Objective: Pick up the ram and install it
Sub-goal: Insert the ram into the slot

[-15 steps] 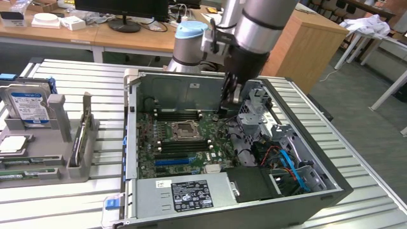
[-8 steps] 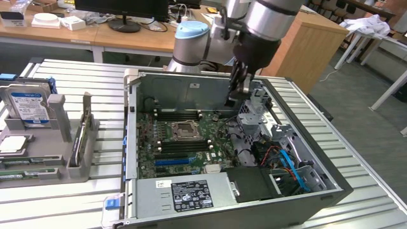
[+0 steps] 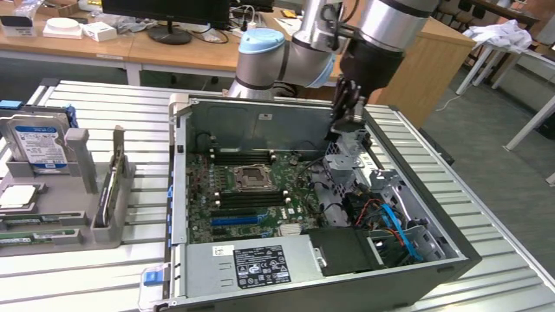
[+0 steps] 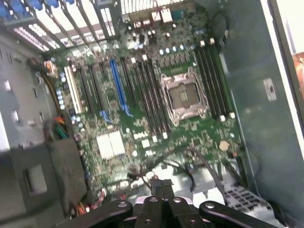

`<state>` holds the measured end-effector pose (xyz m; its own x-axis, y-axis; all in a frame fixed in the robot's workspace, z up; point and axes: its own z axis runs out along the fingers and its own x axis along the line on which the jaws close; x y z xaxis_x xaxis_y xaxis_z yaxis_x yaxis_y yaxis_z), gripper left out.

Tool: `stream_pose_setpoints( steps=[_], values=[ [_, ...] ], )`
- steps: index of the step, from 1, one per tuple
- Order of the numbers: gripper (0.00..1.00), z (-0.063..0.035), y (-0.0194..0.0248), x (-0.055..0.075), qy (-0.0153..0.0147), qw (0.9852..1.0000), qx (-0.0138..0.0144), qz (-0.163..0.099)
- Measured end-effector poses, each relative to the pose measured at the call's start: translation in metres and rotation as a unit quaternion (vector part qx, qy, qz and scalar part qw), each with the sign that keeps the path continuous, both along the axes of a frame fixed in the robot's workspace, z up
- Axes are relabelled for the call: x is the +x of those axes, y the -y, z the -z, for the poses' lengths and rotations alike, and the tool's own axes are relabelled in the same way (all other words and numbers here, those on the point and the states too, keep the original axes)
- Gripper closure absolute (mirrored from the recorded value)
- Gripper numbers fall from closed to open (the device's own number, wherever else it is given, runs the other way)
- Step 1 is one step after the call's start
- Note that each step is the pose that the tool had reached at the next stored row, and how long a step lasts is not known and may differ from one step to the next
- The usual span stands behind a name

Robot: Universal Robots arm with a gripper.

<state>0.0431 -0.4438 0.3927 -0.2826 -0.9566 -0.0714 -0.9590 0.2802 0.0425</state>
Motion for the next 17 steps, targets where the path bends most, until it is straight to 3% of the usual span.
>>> stream_pose_setpoints(
  steps=[6, 17],
  values=[
    [0.9, -0.011, 0.0, 0.024, 0.0, 1.0, 0.0021, 0.0],
    [0.9, -0.0124, 0.0, 0.075, 0.0, 1.0, 0.0036, 0.0]
  ],
)
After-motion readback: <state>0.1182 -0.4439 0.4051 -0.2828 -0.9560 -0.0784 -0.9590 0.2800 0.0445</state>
